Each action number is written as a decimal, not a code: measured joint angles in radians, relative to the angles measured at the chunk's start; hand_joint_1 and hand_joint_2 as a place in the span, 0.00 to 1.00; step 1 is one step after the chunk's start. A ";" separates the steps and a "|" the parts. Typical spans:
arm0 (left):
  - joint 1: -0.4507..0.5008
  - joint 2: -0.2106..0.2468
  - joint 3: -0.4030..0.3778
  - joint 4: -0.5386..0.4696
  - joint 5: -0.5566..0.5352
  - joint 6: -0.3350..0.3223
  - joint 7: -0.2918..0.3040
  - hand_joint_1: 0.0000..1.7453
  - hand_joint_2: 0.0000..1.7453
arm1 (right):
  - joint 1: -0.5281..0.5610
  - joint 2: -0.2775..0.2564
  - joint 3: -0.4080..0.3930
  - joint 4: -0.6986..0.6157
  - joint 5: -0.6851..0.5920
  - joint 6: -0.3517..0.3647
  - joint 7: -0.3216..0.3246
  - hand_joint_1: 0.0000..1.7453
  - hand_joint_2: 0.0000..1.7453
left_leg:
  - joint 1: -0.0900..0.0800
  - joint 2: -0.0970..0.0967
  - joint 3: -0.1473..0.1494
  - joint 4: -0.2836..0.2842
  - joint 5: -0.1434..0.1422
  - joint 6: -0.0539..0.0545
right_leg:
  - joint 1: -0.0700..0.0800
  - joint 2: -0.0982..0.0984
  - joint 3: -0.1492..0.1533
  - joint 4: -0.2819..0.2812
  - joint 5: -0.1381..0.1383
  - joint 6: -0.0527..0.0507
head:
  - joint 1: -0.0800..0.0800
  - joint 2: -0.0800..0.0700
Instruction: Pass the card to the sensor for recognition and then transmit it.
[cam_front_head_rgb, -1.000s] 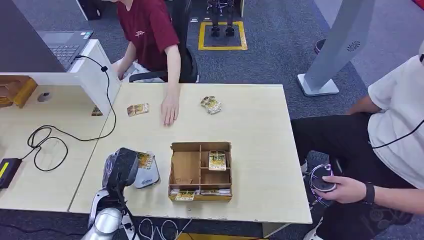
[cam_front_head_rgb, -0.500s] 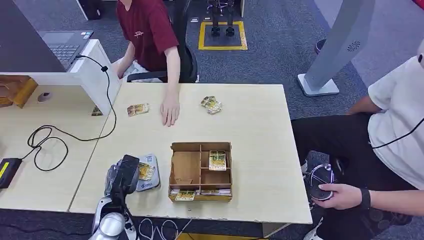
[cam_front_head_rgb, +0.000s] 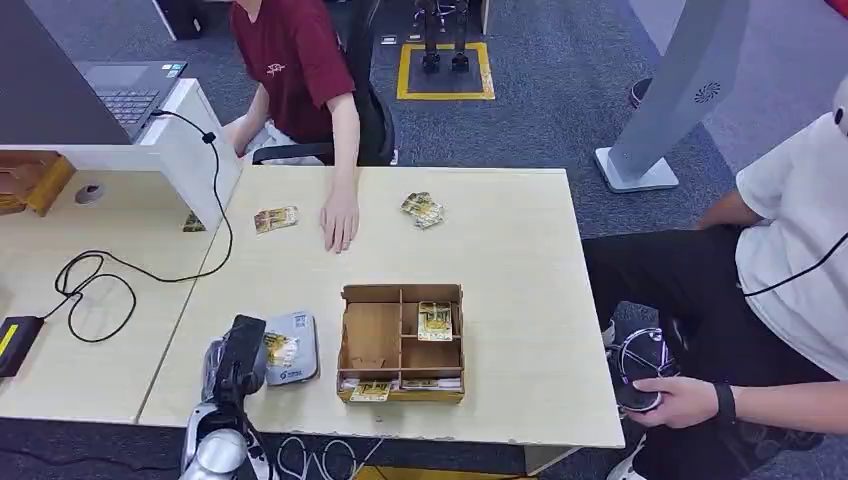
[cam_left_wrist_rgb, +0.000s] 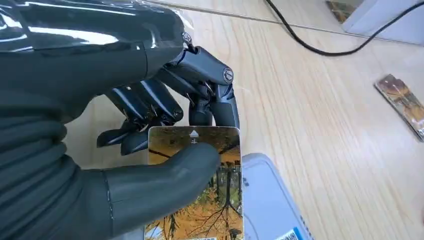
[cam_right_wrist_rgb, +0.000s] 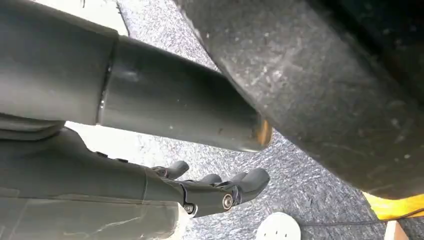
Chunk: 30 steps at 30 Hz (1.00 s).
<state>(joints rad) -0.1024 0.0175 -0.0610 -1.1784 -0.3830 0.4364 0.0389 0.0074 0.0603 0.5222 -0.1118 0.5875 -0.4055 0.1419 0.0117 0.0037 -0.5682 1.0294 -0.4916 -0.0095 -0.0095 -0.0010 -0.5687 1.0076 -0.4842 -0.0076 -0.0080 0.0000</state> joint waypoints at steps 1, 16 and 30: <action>0.000 0.000 0.003 0.004 0.000 0.001 -0.001 1.00 1.00 | 0.000 0.000 0.001 0.000 0.000 0.000 0.000 0.00 0.00 | 0.000 0.000 0.000 0.000 0.000 0.000 | 0.000 0.000 0.000 0.000 0.000 0.000 | 0.000 0.000; 0.000 -0.008 0.015 0.047 -0.027 0.011 -0.048 1.00 1.00 | 0.001 -0.001 0.002 -0.001 -0.002 0.001 0.000 0.00 0.00 | 0.000 0.000 0.001 0.000 0.000 0.000 | 0.000 0.000 0.000 0.000 0.000 0.000 | 0.000 0.000; -0.232 -0.006 -0.031 -0.173 0.051 0.052 -0.156 1.00 1.00 | -0.050 0.056 0.018 -0.044 0.033 0.043 0.130 0.00 0.00 | 0.001 0.000 0.000 0.000 0.005 -0.002 | 0.001 0.001 -0.001 0.000 0.006 0.000 | 0.000 0.000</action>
<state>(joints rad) -0.3345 0.0111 -0.0923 -1.3512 -0.3319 0.4883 -0.1171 -0.0429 0.1167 0.5406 -0.1560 0.6207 -0.3620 0.2720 0.0124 0.0039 -0.5683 1.0298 -0.4865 -0.0112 -0.0087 -0.0004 -0.5696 1.0079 -0.4784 -0.0081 -0.0080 0.0000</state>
